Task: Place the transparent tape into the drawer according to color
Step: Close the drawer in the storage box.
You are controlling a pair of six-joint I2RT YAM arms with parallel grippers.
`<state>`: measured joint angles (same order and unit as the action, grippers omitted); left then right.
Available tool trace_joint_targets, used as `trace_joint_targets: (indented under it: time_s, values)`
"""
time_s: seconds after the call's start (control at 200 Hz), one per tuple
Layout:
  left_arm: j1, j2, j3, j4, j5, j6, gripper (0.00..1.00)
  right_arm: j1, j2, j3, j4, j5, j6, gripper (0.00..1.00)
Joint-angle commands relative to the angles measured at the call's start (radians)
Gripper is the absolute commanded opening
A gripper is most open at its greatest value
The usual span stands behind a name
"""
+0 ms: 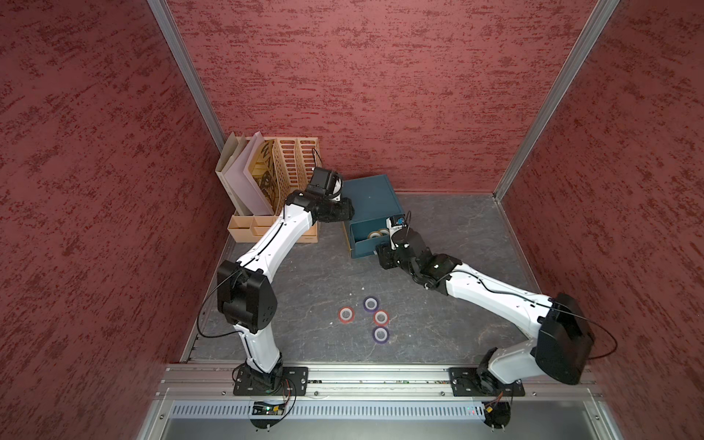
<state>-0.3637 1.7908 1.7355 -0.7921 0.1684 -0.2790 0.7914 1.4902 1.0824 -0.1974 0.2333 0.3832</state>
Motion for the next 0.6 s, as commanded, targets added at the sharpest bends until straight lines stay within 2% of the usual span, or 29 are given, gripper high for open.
trace_joint_targets:
  time_s: [0.0,0.596]
  values:
    - [0.008,0.011,-0.008,-0.001,0.015,0.02,0.51,0.012,0.026,0.003,0.115,0.036,-0.031,0.52]
    - [0.009,0.02,-0.006,-0.002,0.057,0.037,0.48,0.019,0.15,-0.013,0.407,0.115,-0.135,0.53]
